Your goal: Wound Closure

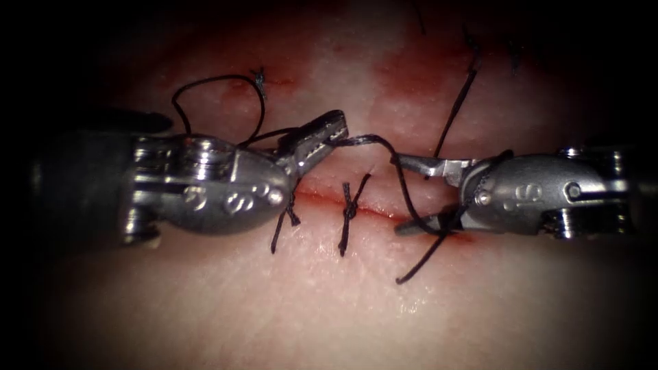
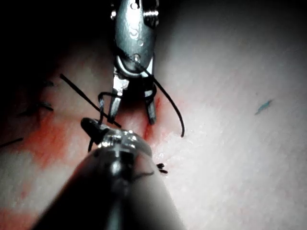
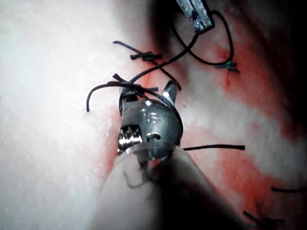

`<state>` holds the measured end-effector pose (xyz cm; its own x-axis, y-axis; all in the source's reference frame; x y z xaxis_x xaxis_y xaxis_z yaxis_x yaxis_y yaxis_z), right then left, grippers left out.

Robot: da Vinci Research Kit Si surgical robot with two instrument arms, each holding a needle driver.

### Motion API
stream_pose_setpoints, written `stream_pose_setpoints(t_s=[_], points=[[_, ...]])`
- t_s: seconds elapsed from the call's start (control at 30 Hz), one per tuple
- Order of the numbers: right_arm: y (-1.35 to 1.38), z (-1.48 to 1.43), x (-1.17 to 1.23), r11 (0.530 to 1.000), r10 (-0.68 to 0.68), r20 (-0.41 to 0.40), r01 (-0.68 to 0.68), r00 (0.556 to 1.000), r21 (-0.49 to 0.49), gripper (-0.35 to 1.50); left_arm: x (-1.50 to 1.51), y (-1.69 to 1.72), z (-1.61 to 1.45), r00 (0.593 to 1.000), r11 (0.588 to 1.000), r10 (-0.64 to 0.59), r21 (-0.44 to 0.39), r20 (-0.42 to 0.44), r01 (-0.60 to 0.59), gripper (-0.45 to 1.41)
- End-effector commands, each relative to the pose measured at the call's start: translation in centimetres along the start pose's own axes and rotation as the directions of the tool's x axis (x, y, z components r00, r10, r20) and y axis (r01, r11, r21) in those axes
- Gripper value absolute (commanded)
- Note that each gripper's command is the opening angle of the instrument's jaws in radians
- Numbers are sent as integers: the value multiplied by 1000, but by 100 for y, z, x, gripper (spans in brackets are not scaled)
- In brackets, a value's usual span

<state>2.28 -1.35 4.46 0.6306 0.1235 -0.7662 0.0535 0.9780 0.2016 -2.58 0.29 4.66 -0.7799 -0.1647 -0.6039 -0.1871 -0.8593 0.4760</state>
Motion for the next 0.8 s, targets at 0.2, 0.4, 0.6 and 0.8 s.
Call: stream_pose_setpoints(t_s=[0.2,0.4,0.6,0.8], points=[[-9,29,-14,996,76,-134,-70,988,53,54,-3,12,38,1000,1000,7,-19,-23,-7,-45],[-9,42,-26,973,207,-388,-148,898,175,52,-28,25,71,999,998,36,-53,-23,-38,-45],[2,31,-17,965,261,-533,-203,805,165,59,-63,57,87,998,993,66,-98,-14,-67,-45],[12,21,-7,954,279,-619,-283,734,95,71,-77,97,89,998,990,67,-123,3,-66,-45]])
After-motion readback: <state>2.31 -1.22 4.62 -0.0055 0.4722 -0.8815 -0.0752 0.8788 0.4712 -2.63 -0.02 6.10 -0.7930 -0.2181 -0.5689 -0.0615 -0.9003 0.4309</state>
